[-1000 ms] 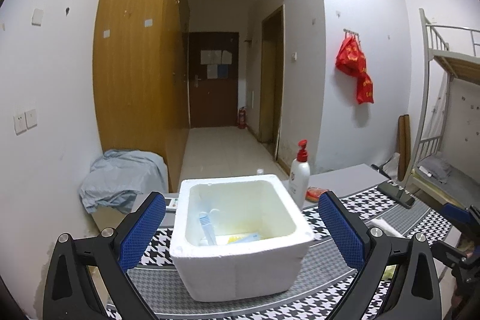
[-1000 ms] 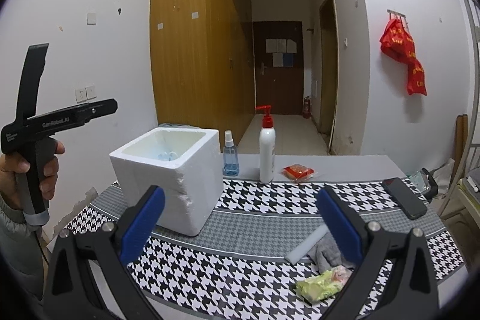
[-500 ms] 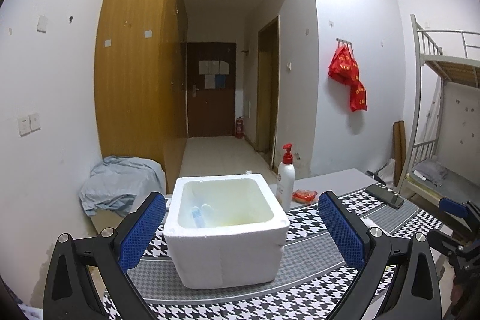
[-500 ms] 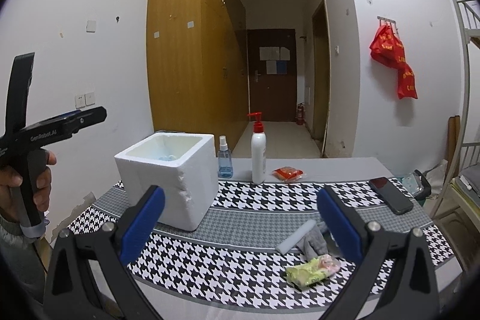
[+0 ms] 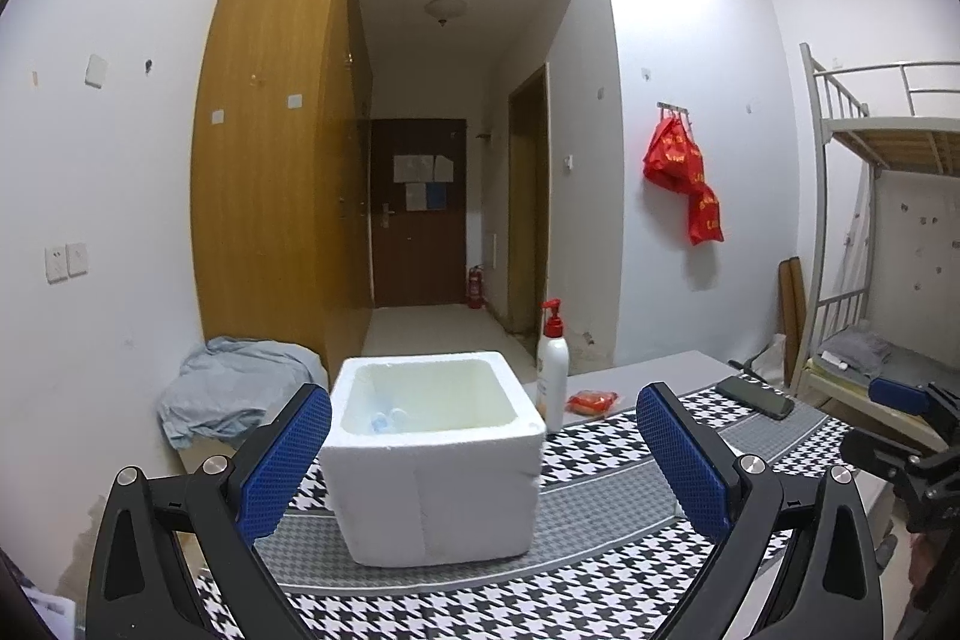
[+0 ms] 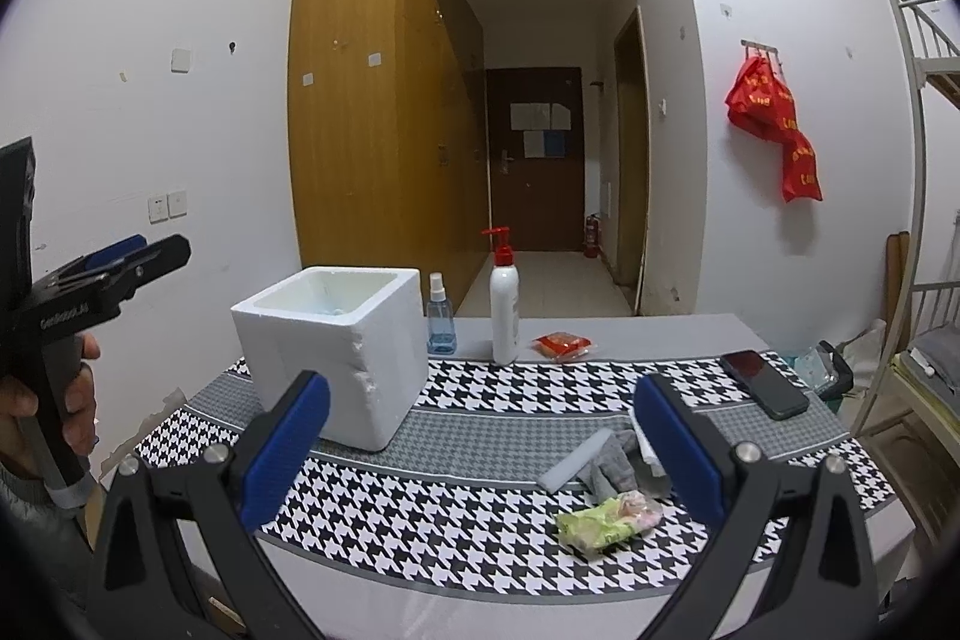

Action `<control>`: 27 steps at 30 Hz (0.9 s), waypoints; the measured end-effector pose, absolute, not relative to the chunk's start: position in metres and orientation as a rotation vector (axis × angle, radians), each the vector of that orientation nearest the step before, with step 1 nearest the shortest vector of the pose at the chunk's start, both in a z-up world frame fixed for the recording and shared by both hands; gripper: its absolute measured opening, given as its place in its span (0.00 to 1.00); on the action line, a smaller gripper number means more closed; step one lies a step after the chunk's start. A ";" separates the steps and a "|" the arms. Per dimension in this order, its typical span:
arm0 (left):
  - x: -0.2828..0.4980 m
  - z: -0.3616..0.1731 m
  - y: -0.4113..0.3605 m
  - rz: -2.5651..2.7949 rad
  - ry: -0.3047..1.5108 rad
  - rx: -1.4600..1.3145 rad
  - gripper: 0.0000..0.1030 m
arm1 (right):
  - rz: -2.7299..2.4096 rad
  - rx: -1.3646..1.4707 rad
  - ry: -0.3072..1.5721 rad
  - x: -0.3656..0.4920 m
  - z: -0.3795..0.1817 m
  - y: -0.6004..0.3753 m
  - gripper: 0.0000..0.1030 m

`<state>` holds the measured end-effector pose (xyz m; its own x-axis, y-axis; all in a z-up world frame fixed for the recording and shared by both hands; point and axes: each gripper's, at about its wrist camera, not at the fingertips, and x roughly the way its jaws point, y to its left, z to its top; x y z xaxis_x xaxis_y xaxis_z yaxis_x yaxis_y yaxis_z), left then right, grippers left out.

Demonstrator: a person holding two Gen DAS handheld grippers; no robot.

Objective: Organize soft objects
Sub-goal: 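Move both tools toward the green snack packet and folded white cloth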

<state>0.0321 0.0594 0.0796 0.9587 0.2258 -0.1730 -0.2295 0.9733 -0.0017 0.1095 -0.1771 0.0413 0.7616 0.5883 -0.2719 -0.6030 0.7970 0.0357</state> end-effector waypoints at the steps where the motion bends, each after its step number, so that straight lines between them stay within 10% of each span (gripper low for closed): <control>1: 0.032 0.077 0.058 0.228 0.172 -0.022 0.99 | 0.648 -0.054 0.276 0.110 0.040 -0.178 0.99; 27: 0.031 0.006 0.023 0.118 0.231 -0.075 0.99 | 0.610 -0.032 0.345 0.112 -0.009 -0.200 0.99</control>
<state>0.0312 0.0235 0.0058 0.9665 0.1082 -0.2326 -0.1254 0.9903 -0.0604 0.1117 -0.1997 -0.0086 0.7644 0.5557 -0.3270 -0.5661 0.8212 0.0720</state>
